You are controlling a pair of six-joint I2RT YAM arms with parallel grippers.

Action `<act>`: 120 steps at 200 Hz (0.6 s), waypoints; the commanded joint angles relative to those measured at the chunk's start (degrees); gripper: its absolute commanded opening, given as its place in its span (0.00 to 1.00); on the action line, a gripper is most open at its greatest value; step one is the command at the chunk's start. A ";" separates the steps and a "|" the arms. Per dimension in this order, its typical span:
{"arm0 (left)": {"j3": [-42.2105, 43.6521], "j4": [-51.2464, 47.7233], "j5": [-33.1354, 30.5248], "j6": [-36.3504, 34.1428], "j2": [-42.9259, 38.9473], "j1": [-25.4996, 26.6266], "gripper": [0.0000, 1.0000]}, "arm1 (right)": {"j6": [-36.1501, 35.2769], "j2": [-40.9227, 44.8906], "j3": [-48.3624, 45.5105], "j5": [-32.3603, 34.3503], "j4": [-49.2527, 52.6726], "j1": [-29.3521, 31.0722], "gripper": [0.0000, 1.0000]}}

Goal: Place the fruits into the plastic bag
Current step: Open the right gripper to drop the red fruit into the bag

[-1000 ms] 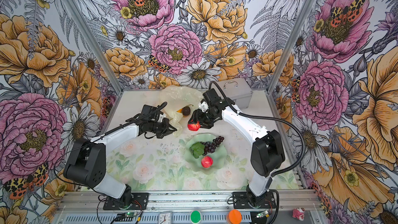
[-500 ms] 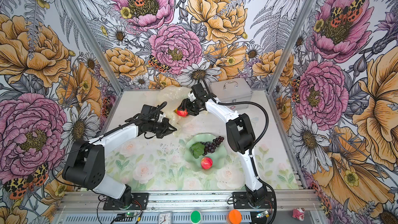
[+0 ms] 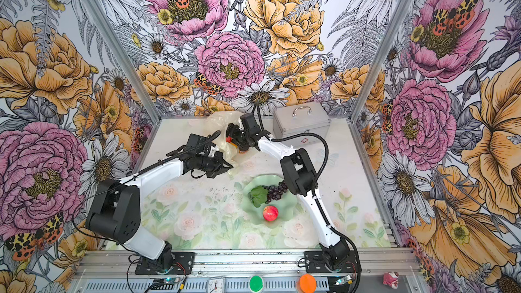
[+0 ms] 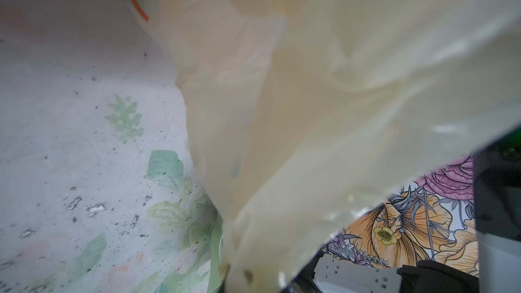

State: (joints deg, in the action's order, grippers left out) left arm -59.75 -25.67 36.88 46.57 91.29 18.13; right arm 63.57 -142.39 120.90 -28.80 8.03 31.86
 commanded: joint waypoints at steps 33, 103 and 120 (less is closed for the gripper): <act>-1.04 -0.52 0.55 -1.51 1.01 -2.59 0.00 | 1.29 1.57 2.91 -4.20 -4.55 -0.55 0.86; 0.32 -0.61 0.57 -2.63 1.06 -5.41 0.00 | -5.30 14.85 -10.93 -3.18 7.36 -1.53 0.85; 0.85 -0.70 0.38 -2.53 0.30 -5.89 0.00 | -7.25 18.49 -14.35 -2.65 10.52 -1.61 0.85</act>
State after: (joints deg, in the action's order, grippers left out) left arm -59.77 -26.02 37.06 45.45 92.51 13.23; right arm 60.38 -131.41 109.80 -31.75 13.47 30.68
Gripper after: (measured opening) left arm 0.050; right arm 0.853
